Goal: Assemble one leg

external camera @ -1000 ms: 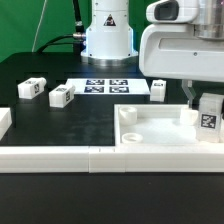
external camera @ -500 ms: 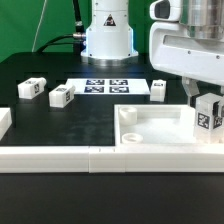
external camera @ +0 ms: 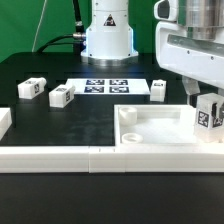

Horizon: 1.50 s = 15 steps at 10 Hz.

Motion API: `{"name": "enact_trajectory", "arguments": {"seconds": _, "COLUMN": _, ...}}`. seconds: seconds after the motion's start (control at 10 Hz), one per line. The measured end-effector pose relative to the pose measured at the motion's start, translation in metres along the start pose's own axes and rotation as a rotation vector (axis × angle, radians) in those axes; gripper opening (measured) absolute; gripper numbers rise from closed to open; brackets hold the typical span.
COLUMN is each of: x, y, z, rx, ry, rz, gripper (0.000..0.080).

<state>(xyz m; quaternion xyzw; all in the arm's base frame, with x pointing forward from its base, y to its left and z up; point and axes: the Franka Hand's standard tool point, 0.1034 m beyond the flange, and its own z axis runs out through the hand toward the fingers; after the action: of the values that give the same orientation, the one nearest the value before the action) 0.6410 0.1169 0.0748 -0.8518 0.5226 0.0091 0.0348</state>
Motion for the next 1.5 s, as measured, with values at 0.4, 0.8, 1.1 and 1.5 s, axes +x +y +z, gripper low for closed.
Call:
{"name": "enact_trajectory", "arguments": {"seconds": 0.4, "x": -0.0040, "y": -0.0005, "z": 0.0013, "rx": -0.005, "ry": 0.001, "rz": -0.390, "gripper": 0.0639}}
{"name": "enact_trajectory", "arguments": {"seconds": 0.8, "x": -0.0060, "y": 0.0004, "z": 0.0030, "rx": -0.033, "ry": 0.009, "rz": -0.897, "gripper": 0.0649}}
{"name": "enact_trajectory", "arguments": {"seconds": 1.1, "x": -0.0038, "y": 0.0000, "z": 0.0014, "rx": -0.056, "ry": 0.016, "rz": -1.241, "gripper": 0.0649}}
{"name": "enact_trajectory", "arguments": {"seconds": 1.5, "x": -0.0021, "y": -0.0012, "z": -0.0003, "rx": -0.058, "ry": 0.028, "rz": -1.423, "gripper": 0.0521}}
